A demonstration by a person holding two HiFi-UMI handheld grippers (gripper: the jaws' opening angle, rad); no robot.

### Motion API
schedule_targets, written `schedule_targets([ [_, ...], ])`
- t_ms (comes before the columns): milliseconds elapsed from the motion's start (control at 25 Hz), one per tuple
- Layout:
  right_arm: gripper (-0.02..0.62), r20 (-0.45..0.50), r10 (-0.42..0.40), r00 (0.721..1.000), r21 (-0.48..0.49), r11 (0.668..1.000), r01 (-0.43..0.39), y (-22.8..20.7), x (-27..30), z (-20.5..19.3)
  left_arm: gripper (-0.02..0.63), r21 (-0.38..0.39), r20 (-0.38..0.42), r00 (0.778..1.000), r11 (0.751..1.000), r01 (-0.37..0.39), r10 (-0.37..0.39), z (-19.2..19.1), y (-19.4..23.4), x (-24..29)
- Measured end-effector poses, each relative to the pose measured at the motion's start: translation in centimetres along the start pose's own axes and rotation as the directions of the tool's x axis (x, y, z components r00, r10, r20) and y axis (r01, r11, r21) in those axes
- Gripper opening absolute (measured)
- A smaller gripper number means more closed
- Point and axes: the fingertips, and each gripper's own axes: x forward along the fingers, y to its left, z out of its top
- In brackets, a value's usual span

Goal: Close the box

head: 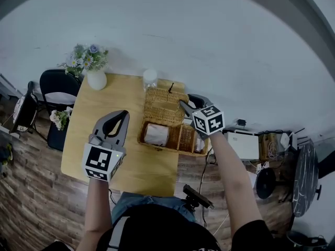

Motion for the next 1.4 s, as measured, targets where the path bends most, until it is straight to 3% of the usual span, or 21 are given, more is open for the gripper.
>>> schedule_targets([
  [240, 0.142, 0.005, 0.010, 1.000, -0.023, 1.000, -0.010, 0.4, -1.1, 0.7, 0.012, 0.010, 0.055, 0.998, 1.000, 0.004, -0.004, 1.4, 0.7, 0.4],
  [720, 0.075, 0.000, 0.090, 0.996, -0.001, 0.996, -0.090, 2.9, -4.4, 1.7, 0.013, -0.005, 0.087, 0.996, 1.000, 0.020, -0.020, 2.4, 2.2, -0.3],
  [1400, 0.092, -0.071, 0.097, 0.993, 0.015, 0.995, -0.096, 7.4, -7.2, 0.5, 0.013, 0.048, 0.122, 0.982, 0.989, 0.137, -0.142, 4.7, 1.2, -1.3],
])
